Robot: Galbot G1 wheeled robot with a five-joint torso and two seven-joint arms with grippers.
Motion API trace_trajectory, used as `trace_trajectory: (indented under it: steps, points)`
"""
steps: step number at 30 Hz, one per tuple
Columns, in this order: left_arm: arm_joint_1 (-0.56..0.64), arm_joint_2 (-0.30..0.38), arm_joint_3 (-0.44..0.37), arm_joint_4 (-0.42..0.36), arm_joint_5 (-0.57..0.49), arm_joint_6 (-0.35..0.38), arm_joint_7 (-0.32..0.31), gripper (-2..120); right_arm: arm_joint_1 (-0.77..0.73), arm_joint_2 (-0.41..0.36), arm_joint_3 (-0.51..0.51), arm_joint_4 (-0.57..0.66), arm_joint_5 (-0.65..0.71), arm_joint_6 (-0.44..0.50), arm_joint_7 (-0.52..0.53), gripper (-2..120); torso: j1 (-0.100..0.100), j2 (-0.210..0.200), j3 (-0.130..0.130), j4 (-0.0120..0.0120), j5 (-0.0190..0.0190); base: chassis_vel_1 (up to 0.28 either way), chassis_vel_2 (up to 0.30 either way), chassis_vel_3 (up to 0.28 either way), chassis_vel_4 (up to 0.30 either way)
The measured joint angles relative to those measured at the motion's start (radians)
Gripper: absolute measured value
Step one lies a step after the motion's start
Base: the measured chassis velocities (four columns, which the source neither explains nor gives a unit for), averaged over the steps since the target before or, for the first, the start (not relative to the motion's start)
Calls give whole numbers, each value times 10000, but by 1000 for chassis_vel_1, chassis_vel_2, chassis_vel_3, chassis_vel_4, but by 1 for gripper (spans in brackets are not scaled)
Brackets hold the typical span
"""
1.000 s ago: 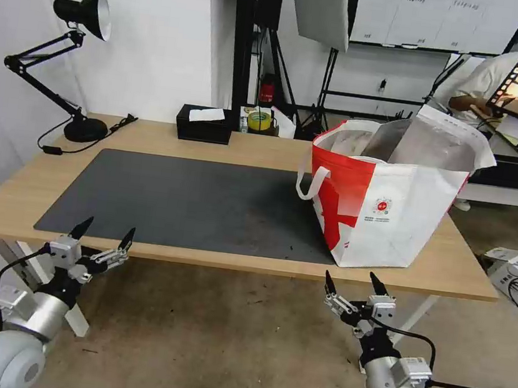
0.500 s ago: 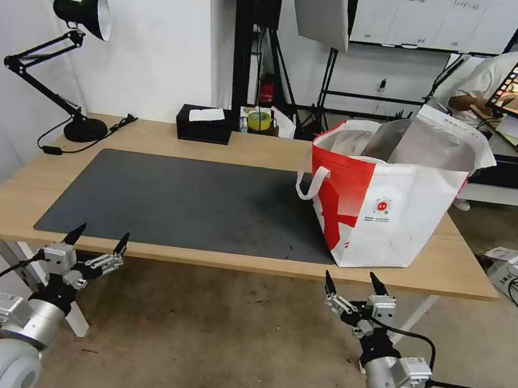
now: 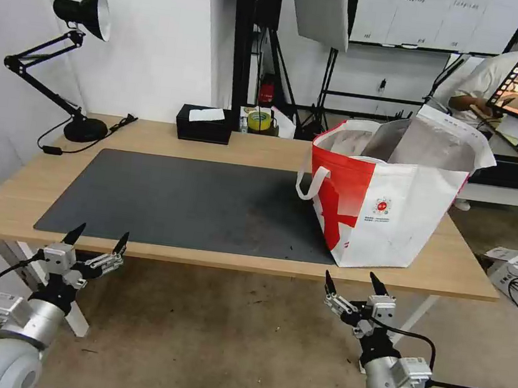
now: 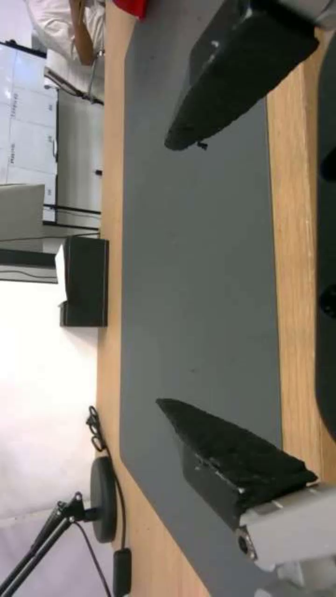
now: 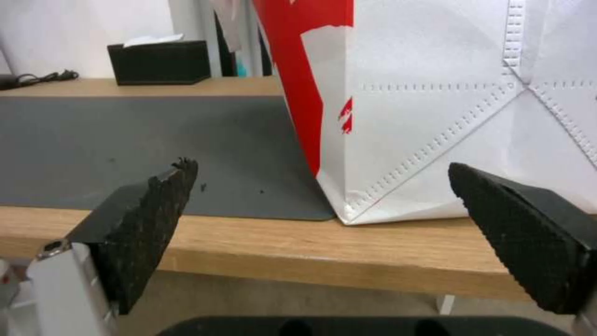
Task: Pick up the trash from the table and place it into the takeout bag.
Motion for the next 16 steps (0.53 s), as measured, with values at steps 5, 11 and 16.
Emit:
trace_trajectory:
  steps: [5,11,16]
  points:
    - [-3,2,6,0,-5,0,0,100,0,0,0,0,0,0,0,100,0,0,0,0,0,0,0,0,0]
    - [-5,6,10,0,-8,1,0,100,0,0,0,0,0,0,0,100,0,0,0,0,0,0,0,0,0]
    - [-8,9,13,0,-8,0,0,100,0,0,0,0,0,0,0,100,0,0,0,0,0,0,0,0,0]
